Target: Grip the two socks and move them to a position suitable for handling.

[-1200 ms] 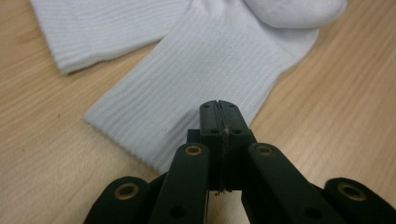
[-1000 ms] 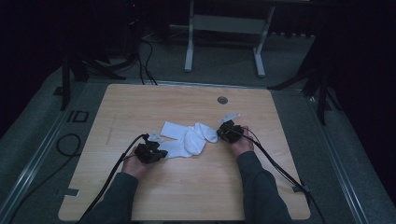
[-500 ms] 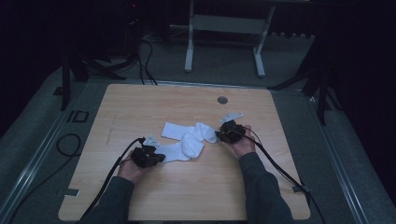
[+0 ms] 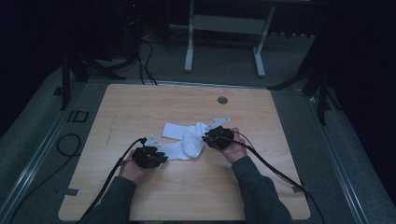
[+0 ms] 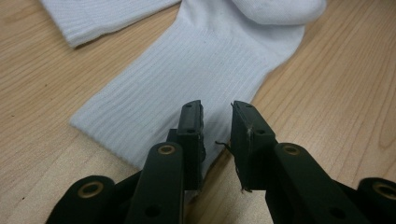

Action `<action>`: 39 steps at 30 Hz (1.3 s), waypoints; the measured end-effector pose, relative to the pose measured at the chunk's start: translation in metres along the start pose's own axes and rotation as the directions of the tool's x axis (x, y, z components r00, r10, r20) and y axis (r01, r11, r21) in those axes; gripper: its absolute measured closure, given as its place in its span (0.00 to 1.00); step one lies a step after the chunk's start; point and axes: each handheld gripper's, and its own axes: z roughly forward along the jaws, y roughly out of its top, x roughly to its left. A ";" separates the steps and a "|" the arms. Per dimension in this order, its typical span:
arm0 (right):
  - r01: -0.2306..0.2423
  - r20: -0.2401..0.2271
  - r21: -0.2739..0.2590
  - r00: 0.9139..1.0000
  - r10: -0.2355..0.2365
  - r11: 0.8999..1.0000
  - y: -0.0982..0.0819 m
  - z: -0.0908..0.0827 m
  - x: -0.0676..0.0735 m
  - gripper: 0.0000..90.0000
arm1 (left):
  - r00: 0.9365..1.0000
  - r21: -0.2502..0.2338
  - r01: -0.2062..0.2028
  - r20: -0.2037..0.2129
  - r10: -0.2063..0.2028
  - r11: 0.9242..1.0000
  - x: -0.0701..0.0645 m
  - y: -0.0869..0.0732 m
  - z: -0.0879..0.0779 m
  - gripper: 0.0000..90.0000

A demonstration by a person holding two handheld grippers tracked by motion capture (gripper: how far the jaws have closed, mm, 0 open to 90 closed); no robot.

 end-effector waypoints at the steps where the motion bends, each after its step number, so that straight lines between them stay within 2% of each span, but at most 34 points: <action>1: 0.000 -0.009 -0.008 1.000 0.000 1.000 0.000 0.002 0.001 0.91 | 1.000 0.003 -0.002 0.000 0.002 1.000 0.000 0.000 0.000 0.81; 4: -0.009 -0.031 0.002 0.999 0.009 1.000 0.002 0.012 0.005 0.96 | 1.000 0.002 -0.004 -0.003 0.004 1.000 0.000 0.000 -0.001 0.80; 9: -0.003 -0.069 0.004 0.998 0.004 1.000 0.004 0.025 0.014 0.97 | 1.000 -0.005 -0.001 -0.008 0.001 1.000 0.000 0.000 -0.002 0.80; 12: -0.005 -0.076 0.044 0.997 0.008 0.999 -0.002 0.035 0.017 0.98 | 1.000 -0.015 0.002 -0.009 -0.002 1.000 0.000 0.000 -0.005 0.80; 15: 0.032 -0.080 0.067 0.996 -0.026 0.997 -0.007 0.039 0.025 0.99 | 1.000 -0.029 0.005 -0.008 -0.005 1.000 0.000 0.001 -0.007 0.80; 20: 0.077 -0.095 0.072 0.993 -0.070 0.994 -0.010 0.033 0.037 0.99 | 1.000 -0.056 0.014 -0.020 -0.015 0.998 0.002 0.001 -0.015 0.80; 23: 0.082 -0.104 0.073 0.992 -0.075 0.994 -0.015 0.028 0.040 0.99 | 0.999 -0.067 0.015 -0.028 -0.017 0.998 0.004 0.000 -0.017 0.80; 31: 0.066 -0.112 0.073 0.992 -0.058 0.995 -0.037 0.006 0.044 0.96 | 0.999 -0.058 0.016 -0.034 -0.018 0.998 0.003 0.000 -0.014 0.81; 39: 0.040 -0.112 0.081 0.993 -0.031 0.996 -0.054 -0.008 0.046 0.96 | 0.999 -0.058 0.015 -0.038 -0.017 0.998 0.002 0.001 -0.014 0.81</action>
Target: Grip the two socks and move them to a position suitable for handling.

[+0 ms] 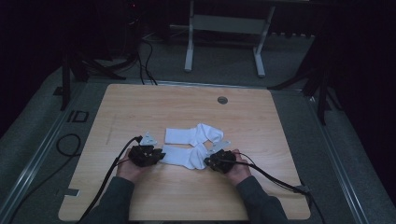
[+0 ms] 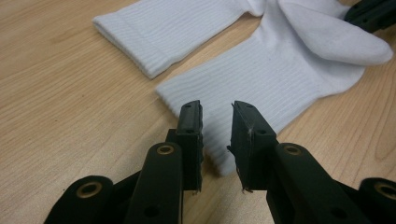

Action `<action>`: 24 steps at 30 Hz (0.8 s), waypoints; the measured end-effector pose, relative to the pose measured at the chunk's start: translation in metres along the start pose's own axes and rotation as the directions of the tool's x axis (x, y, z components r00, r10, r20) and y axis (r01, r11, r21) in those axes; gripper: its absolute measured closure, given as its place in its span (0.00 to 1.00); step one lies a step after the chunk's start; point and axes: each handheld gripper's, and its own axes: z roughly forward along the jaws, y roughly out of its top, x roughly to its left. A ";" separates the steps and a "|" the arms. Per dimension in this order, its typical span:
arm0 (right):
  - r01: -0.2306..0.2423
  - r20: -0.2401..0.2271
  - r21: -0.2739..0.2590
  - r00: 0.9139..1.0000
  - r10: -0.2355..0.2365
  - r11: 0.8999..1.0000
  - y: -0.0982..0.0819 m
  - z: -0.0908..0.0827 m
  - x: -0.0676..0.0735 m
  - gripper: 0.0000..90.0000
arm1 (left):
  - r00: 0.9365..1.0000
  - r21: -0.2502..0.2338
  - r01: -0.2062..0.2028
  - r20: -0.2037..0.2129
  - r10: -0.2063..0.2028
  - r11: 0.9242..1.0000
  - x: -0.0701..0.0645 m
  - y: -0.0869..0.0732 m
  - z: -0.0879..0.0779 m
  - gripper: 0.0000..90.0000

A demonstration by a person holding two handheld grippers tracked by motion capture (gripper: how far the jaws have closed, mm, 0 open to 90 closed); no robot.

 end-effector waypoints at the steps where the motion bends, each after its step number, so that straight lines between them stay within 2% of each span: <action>1: 0.000 0.000 0.000 1.000 0.000 1.000 0.000 0.000 0.000 0.96 | 1.000 0.000 0.000 0.000 0.000 1.000 0.000 0.000 0.000 0.81; 9: 0.009 -0.008 0.021 1.000 -0.009 1.000 -0.012 -0.011 0.002 0.97 | 1.000 0.001 -0.001 -0.006 0.001 1.000 0.000 0.000 0.000 0.82; 13: 0.025 -0.018 0.028 1.000 -0.024 0.999 -0.016 -0.015 0.004 0.97 | 1.000 0.000 0.001 -0.005 -0.001 1.000 0.000 0.000 -0.001 0.82; 14: 0.036 -0.035 0.039 0.999 -0.035 0.999 -0.018 -0.017 0.005 0.98 | 1.000 0.001 0.002 -0.005 -0.002 1.000 0.000 0.000 -0.001 0.82; 18: 0.056 -0.038 0.060 0.998 -0.054 0.997 -0.020 -0.021 0.006 0.97 | 1.000 0.002 0.001 -0.006 -0.001 1.000 0.000 0.000 0.000 0.82; 21: 0.063 -0.025 0.062 0.998 -0.061 0.996 -0.019 -0.023 0.007 0.92 | 1.000 0.001 0.002 -0.006 -0.002 1.000 0.000 0.000 -0.001 0.82; 24: 0.059 -0.015 0.039 0.998 -0.059 0.998 -0.013 -0.027 0.010 0.87 | 1.000 0.000 0.001 -0.010 -0.001 1.000 0.000 0.000 0.000 0.82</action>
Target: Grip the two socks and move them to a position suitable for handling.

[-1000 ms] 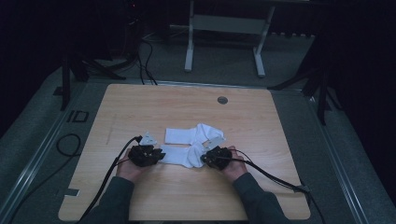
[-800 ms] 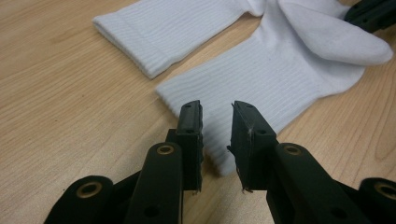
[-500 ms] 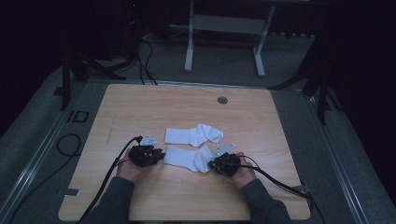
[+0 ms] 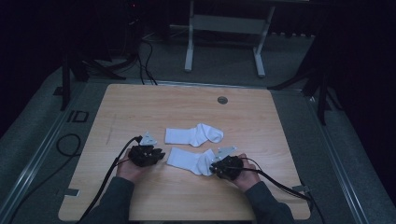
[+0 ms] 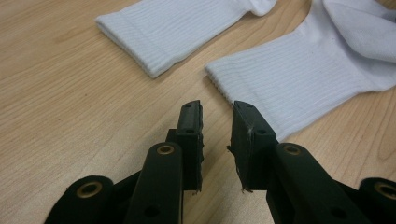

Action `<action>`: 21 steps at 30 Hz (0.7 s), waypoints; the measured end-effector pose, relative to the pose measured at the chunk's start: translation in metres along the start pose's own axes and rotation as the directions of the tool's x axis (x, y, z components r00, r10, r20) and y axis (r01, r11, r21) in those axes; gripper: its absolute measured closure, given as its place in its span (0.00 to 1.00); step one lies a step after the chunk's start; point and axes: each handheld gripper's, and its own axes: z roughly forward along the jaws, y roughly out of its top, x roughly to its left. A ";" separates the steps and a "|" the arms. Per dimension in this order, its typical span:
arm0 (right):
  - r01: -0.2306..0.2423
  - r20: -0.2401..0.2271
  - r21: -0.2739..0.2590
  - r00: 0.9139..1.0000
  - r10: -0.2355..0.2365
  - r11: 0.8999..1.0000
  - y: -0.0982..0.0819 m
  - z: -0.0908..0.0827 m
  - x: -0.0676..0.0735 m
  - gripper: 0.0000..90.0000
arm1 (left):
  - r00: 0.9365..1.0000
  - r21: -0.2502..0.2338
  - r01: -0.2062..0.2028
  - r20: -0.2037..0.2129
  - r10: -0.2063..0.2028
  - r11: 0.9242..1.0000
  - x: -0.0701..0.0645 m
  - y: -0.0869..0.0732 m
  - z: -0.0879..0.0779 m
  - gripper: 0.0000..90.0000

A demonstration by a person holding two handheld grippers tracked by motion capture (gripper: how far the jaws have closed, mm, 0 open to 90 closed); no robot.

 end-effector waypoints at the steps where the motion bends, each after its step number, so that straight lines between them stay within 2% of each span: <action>1: 0.004 0.001 -0.009 1.000 -0.004 1.000 0.003 -0.002 0.001 0.85 | 1.000 0.000 0.000 0.000 0.000 1.000 0.000 0.000 0.000 0.82; 5: 0.012 0.007 -0.035 1.000 -0.012 0.999 0.013 -0.006 0.006 0.79 | 1.000 0.001 0.003 -0.001 -0.003 1.000 0.000 0.000 0.000 0.81; 6: 0.018 0.000 -0.053 1.000 -0.018 0.998 0.020 -0.007 0.009 0.77 | 1.000 0.002 0.006 -0.001 -0.006 1.000 0.000 -0.001 0.000 0.82; 9: 0.024 -0.005 -0.061 1.000 -0.025 0.998 0.026 -0.006 0.012 0.74 | 1.000 0.001 0.007 -0.002 -0.007 1.000 0.000 -0.001 0.000 0.81; 13: 0.037 -0.014 -0.055 0.999 -0.038 0.998 0.035 0.004 0.017 0.67 | 1.000 -0.001 0.006 -0.002 -0.006 1.000 0.000 -0.001 0.000 0.82; 15: 0.018 -0.028 -0.050 0.999 -0.020 0.999 0.036 0.012 0.017 0.65 | 1.000 0.000 0.005 -0.001 -0.005 1.000 0.000 -0.001 0.000 0.82; 18: 0.009 0.000 0.012 1.000 -0.009 1.000 0.033 0.026 0.013 0.67 | 1.000 0.002 0.003 0.000 -0.003 1.000 0.000 -0.001 0.000 0.82; 21: 0.013 -0.009 0.010 1.000 -0.013 1.000 0.033 0.029 0.013 0.83 | 1.000 0.003 0.002 0.001 -0.002 1.000 0.000 -0.001 0.000 0.81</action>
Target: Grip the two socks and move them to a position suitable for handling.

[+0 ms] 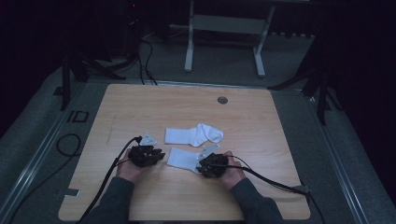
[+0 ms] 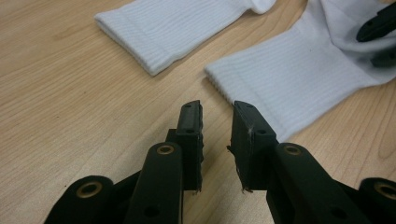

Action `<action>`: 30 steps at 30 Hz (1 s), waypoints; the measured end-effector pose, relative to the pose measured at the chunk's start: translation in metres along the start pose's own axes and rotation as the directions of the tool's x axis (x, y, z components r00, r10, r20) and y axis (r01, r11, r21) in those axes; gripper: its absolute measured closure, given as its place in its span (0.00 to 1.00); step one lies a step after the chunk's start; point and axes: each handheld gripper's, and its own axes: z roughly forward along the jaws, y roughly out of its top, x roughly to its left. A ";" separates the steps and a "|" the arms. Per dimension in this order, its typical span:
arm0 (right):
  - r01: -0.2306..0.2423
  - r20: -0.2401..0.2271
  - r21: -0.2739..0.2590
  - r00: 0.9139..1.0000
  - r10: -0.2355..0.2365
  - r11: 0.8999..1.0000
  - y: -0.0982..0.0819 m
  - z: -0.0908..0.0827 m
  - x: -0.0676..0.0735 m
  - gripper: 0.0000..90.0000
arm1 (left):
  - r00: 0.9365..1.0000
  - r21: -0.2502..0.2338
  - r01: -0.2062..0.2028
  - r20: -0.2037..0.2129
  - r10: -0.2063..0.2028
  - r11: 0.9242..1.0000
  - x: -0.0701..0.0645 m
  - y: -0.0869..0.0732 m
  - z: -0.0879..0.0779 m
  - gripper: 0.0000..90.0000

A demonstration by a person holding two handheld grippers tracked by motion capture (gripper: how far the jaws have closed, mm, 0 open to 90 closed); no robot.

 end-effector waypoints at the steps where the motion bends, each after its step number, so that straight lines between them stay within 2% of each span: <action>1: -0.007 0.005 -0.004 1.000 0.007 1.000 0.000 -0.001 -0.001 0.88 | 1.000 0.000 0.000 0.000 0.000 1.000 0.000 0.000 0.000 0.81; 4: -0.021 0.014 -0.021 1.000 0.021 1.000 0.001 -0.006 -0.002 0.93 | 1.000 -0.001 0.001 0.002 -0.001 1.000 0.000 0.000 0.000 0.81; 8: -0.043 -0.005 -0.045 0.999 0.042 0.998 0.003 -0.013 -0.003 0.91 | 1.000 -0.002 0.001 0.003 -0.001 1.000 0.000 0.000 0.000 0.81; 18: -0.044 0.000 -0.039 0.999 0.044 0.998 0.002 -0.010 -0.004 0.88 | 1.000 0.002 -0.002 0.004 0.002 1.000 0.000 0.000 0.000 0.81; 22: -0.054 0.009 -0.043 0.998 0.054 0.998 0.002 -0.010 -0.004 0.92 | 1.000 0.000 -0.001 0.004 0.001 1.000 0.000 0.000 0.000 0.82; 30: -0.087 0.024 -0.090 0.996 0.090 0.992 0.005 -0.025 -0.007 0.93 | 1.000 0.002 -0.002 0.007 0.002 1.000 0.000 0.000 0.001 0.81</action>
